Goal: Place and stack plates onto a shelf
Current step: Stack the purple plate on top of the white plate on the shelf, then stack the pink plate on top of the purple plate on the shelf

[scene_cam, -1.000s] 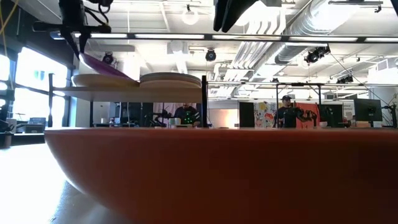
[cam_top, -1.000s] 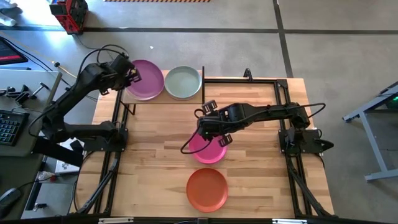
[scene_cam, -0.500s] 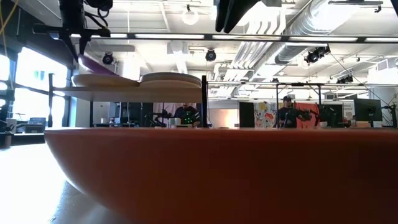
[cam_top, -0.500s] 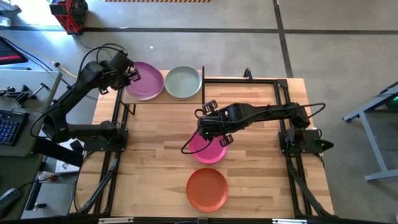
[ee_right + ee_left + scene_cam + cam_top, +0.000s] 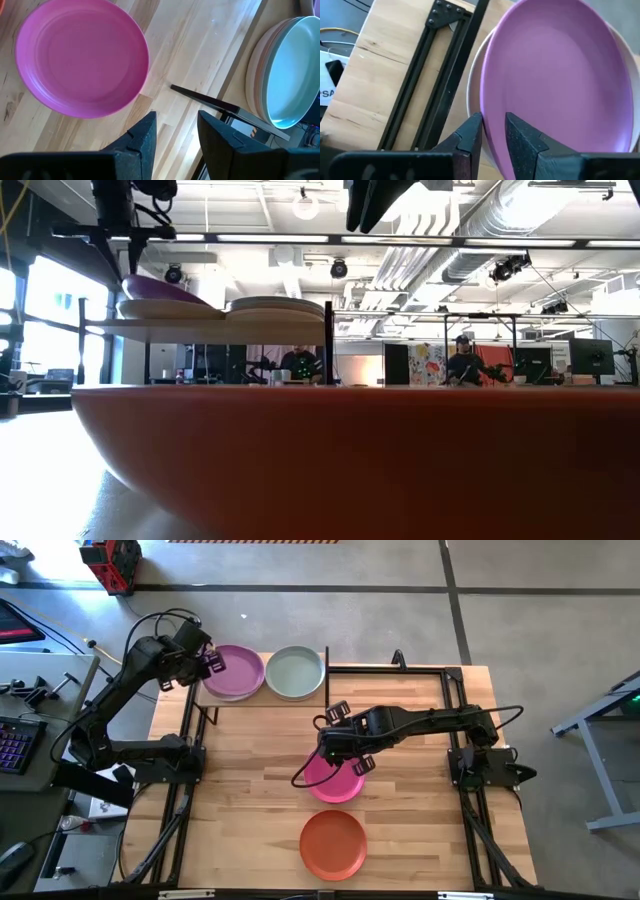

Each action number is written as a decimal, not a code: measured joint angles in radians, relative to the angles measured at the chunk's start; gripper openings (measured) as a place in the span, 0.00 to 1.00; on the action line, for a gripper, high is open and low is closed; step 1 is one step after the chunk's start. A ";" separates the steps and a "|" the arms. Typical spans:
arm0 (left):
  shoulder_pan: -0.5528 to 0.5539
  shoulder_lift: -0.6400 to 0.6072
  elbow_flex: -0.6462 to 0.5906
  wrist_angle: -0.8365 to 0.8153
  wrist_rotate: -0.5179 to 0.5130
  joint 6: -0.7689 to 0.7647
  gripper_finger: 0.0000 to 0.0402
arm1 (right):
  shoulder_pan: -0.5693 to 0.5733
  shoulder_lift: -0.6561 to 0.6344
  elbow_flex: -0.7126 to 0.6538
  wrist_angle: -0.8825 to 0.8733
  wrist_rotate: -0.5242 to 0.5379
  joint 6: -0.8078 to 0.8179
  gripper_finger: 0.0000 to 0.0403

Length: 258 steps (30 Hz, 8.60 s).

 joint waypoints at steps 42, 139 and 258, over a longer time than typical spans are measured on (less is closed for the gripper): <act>-0.523 -0.019 0.000 0.042 0.322 0.432 0.18 | 0.085 0.000 -0.290 0.117 -0.464 0.903 0.29; -0.940 0.713 -0.001 0.612 0.277 -0.092 0.18 | 0.350 -0.032 -0.073 -0.176 -0.077 1.221 0.29; 0.087 -0.039 0.063 0.174 0.171 0.332 0.01 | 0.215 -0.032 -0.073 -0.176 -0.032 1.098 0.29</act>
